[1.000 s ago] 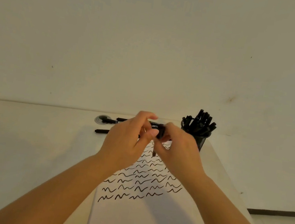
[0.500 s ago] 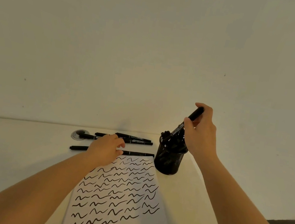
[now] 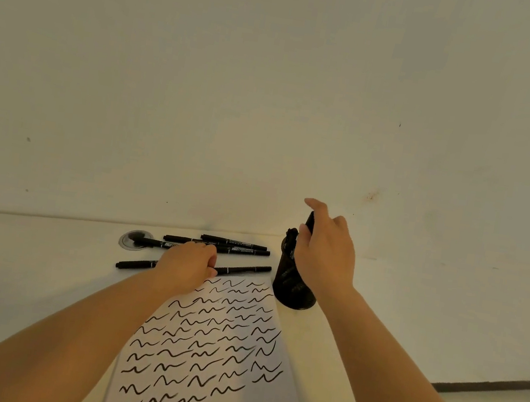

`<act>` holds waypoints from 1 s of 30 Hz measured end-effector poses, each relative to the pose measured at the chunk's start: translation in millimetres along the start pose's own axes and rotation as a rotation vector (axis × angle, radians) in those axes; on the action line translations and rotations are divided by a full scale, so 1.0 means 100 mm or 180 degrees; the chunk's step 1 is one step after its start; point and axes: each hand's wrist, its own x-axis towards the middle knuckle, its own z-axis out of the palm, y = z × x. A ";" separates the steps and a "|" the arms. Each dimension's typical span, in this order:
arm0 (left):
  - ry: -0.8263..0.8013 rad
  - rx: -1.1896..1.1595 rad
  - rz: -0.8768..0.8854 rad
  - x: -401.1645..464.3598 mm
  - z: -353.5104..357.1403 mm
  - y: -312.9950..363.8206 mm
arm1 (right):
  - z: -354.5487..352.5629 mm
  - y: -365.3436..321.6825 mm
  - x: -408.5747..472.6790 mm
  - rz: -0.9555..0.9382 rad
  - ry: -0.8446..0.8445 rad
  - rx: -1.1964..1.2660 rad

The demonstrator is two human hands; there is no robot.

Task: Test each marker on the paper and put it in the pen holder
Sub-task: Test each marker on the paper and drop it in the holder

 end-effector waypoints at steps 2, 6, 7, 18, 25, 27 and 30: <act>-0.0057 -0.0008 -0.0059 0.02 0.00 0.01 | 0.02 -0.01 -0.04 -0.0062 0.0028 -0.0086; -0.0136 0.0137 -0.0065 0.05 0.05 0.03 | 0.09 0.02 -0.08 -0.0042 0.0092 -0.0275; -0.0116 0.0212 -0.0037 0.06 0.08 0.03 | 0.11 0.04 -0.08 -0.0058 0.0087 -0.0357; 0.0300 -0.0093 0.0012 -0.21 -0.18 0.04 | 0.04 0.03 -0.15 -0.0688 0.0118 -0.1315; 0.0216 -0.2099 0.0079 -0.90 -0.51 0.26 | -0.07 -0.39 -0.60 0.0120 -0.0655 0.0843; 0.0217 -0.2294 0.0243 -1.13 -0.54 0.34 | -0.08 -0.47 -0.73 0.0650 -0.1266 0.1638; 0.0031 -0.2326 0.0512 -1.43 -0.53 0.44 | -0.14 -0.55 -0.94 0.0778 -0.1447 0.2371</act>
